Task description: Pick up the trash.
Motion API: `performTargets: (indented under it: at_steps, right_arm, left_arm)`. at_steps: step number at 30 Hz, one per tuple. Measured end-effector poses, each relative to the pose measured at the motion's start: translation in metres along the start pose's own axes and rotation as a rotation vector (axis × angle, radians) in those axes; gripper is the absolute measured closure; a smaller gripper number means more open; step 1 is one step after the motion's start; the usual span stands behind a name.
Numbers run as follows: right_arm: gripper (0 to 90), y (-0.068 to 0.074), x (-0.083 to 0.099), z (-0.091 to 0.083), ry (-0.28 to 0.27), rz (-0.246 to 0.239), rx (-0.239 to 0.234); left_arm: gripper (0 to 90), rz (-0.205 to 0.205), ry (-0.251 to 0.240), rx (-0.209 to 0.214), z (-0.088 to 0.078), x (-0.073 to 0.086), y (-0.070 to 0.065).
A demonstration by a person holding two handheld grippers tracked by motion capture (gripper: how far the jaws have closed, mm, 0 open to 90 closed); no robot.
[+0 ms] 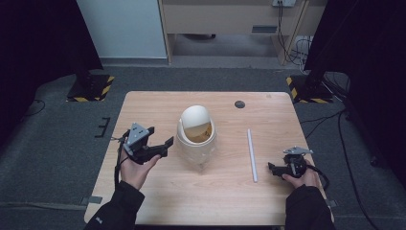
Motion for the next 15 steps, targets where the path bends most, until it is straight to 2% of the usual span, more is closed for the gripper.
performTargets:
  at_steps: [1, 2, 3, 4, 5, 6, 7, 8, 9, 10, 11, 13, 14, 15]
  right_arm:
    - [19.5, 0.000, 0.000, -0.001, 0.006, 0.006, 0.002]
    - [19.5, 0.000, 0.000, -0.001, 0.006, 0.006, 0.002]
    - [21.1, -0.001, -0.002, -0.004, 0.005, 0.009, 0.011]
    - [21.5, -0.001, -0.003, -0.005, -0.001, 0.011, 0.015]
    - [21.5, -0.001, -0.003, -0.005, -0.001, 0.011, 0.015]
    - [21.9, -0.001, -0.005, -0.007, -0.011, 0.016, 0.018]
    - [22.8, 0.000, -0.010, -0.011, -0.030, 0.026, 0.023]
    - [22.8, 0.000, -0.010, -0.011, -0.030, 0.026, 0.023]
    - [23.8, 0.003, -0.016, -0.016, -0.045, 0.032, 0.017]
    - [23.8, 0.003, -0.016, -0.016, -0.045, 0.032, 0.017]
    - [24.0, 0.008, -0.024, -0.021, -0.068, 0.033, 0.014]
    - [24.0, 0.009, -0.026, -0.022, -0.073, 0.029, 0.012]
    - [24.4, 0.015, -0.036, -0.026, -0.089, 0.022, -0.001]
    - [24.4, 0.015, -0.036, -0.026, -0.089, 0.022, -0.001]
  left_arm:
    - [16.7, -0.002, 0.021, -0.010, -0.002, 0.009, 0.004]
    - [16.6, -0.002, 0.021, -0.010, -0.002, 0.009, 0.004]
    - [16.6, -0.012, 0.049, -0.022, -0.004, 0.022, 0.009]
    - [16.4, -0.012, 0.049, -0.022, -0.004, 0.022, 0.009]
    - [16.4, -0.021, 0.061, -0.021, -0.005, 0.029, 0.012]
    - [16.2, -0.033, 0.084, -0.021, -0.006, 0.037, 0.015]
    - [15.6, -0.043, 0.131, -0.019, -0.006, 0.049, 0.018]
    - [15.6, -0.043, 0.131, -0.019, -0.006, 0.049, 0.018]
    - [15.5, -0.036, 0.181, -0.036, -0.005, 0.061, 0.021]
    - [15.5, -0.036, 0.181, -0.036, -0.005, 0.061, 0.021]
    - [15.5, -0.037, 0.207, -0.041, -0.004, 0.070, 0.024]
    - [15.2, -0.032, 0.222, -0.050, -0.003, 0.075, 0.025]
    - [12.9, -0.022, 0.241, -0.062, -0.001, 0.080, 0.026]
    - [13.0, -0.022, 0.241, -0.062, -0.001, 0.080, 0.026]
Point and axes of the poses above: each handheld gripper's, and its own axes: z roughly forward along the jaws, x roughly out of its underside, y roughly to its left, the point moved 3 cm from there along z, roughly forward along the jaws, and after that the axes turned 8 degrees about y, right-handed, at the moved point
